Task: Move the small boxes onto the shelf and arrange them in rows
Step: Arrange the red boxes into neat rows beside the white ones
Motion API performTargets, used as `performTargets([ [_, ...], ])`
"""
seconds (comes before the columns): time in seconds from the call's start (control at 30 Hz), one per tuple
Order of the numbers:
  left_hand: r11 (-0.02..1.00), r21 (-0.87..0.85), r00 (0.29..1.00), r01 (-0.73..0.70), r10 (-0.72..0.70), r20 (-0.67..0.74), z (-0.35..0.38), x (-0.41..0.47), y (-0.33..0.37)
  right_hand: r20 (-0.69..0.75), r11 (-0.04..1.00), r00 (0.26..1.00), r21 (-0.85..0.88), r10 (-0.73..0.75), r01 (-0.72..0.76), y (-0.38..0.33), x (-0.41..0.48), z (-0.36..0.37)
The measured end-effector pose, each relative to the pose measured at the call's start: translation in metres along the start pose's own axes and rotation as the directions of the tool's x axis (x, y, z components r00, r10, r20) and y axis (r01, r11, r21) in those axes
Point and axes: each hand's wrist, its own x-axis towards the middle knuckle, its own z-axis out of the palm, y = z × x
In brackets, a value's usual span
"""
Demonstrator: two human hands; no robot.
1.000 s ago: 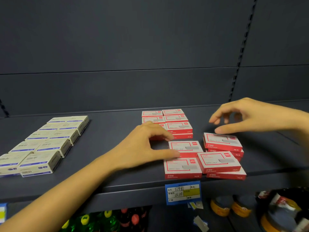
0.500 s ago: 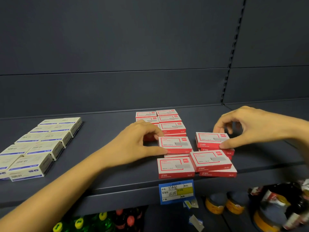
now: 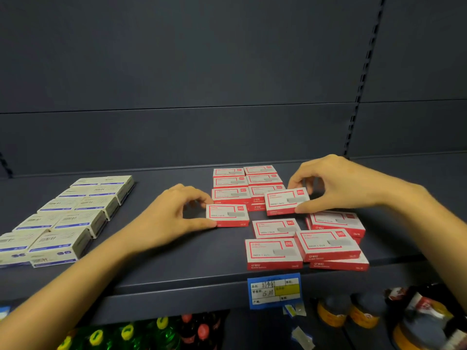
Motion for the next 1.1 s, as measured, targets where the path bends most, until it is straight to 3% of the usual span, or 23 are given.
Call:
performTargets([
  [0.23, 0.999, -0.038, 1.000, 0.015, -0.015, -0.015, 0.011, -0.002, -0.002, 0.036, 0.997, 0.999, -0.076, -0.020, 0.023, -0.008, 0.016, 0.010],
  [0.6, 0.993, -0.086, 0.996, 0.075, -0.078, -0.032, 0.011, -0.002, -0.006, 0.122, 0.995, 0.992, 0.095, -0.032, 0.020, -0.008, 0.017, 0.015],
  [0.8, 0.996, -0.083, 0.993, -0.018, 0.008, -0.114, 0.009, -0.007, 0.010, 0.146, 0.992, 0.986, 0.108, -0.077, 0.061, -0.006, 0.008, 0.007],
  [0.93, 0.975, -0.188, 0.992, -0.120, 0.124, 0.010, 0.012, -0.018, 0.035, 0.193, 0.989, 0.976, 0.124, -0.101, 0.078, -0.006, 0.003, 0.003],
  [1.1, 0.981, -0.133, 0.977, -0.138, 0.157, 0.143, 0.022, -0.020, 0.050, 0.292, 0.993, 0.952, 0.087, -0.097, 0.074, -0.010, 0.005, 0.004],
])
